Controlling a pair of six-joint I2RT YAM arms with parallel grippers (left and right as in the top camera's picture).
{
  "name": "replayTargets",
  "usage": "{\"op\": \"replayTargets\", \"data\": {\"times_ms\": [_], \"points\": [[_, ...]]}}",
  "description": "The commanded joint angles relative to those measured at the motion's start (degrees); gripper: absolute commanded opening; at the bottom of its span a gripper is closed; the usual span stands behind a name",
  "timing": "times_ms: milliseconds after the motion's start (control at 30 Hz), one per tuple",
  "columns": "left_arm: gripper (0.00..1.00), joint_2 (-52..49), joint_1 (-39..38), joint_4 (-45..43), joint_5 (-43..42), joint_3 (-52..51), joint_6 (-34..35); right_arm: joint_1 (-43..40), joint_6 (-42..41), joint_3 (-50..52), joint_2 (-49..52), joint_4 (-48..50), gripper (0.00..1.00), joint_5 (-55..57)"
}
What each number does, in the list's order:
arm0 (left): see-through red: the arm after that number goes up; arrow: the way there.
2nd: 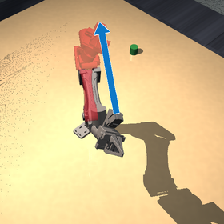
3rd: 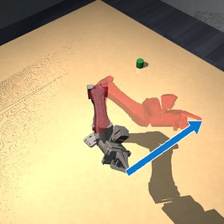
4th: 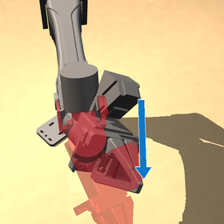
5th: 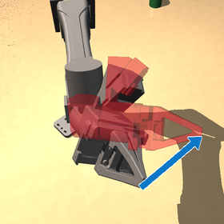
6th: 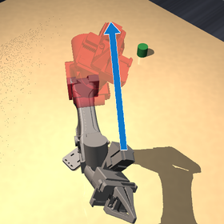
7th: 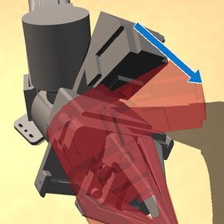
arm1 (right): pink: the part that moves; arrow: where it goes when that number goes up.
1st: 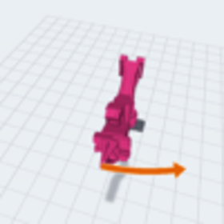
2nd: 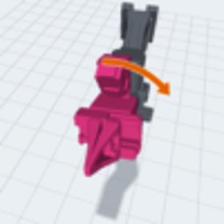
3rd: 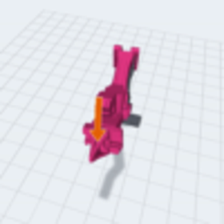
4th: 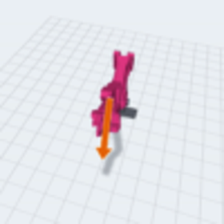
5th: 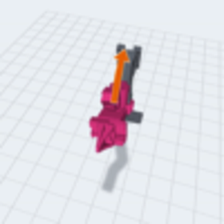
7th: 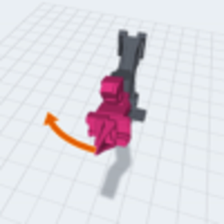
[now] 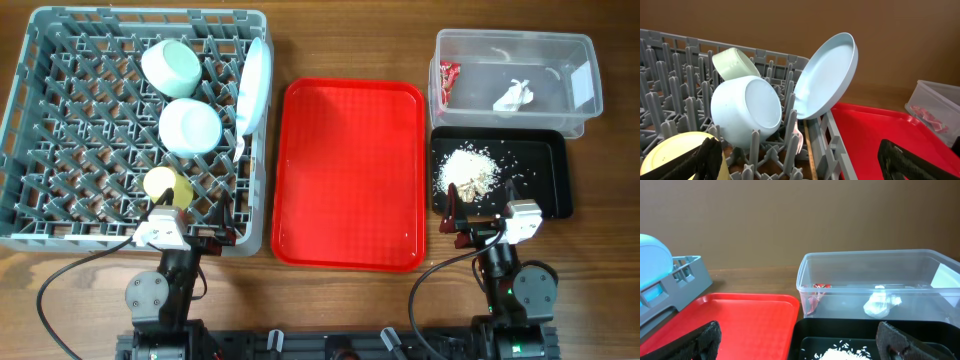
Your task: Sort waste into correct bins and load items into the dishwasher rack
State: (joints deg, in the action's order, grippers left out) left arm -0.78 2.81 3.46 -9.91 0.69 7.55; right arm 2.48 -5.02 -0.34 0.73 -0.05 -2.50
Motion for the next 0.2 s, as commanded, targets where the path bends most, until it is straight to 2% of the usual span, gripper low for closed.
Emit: {"op": "replayTargets", "data": {"times_ms": [0, 167], "points": [[1.00, 0.39, 0.46, 0.17, 0.55, -0.37, -1.14, 0.24, 0.52, 0.04, -0.52, 0.15, 1.00, -0.26], [1.00, 0.39, 0.46, 0.17, 0.55, -0.37, -1.14, 0.24, 0.50, 0.04, -0.52, 0.17, 1.00, -0.26]]}}
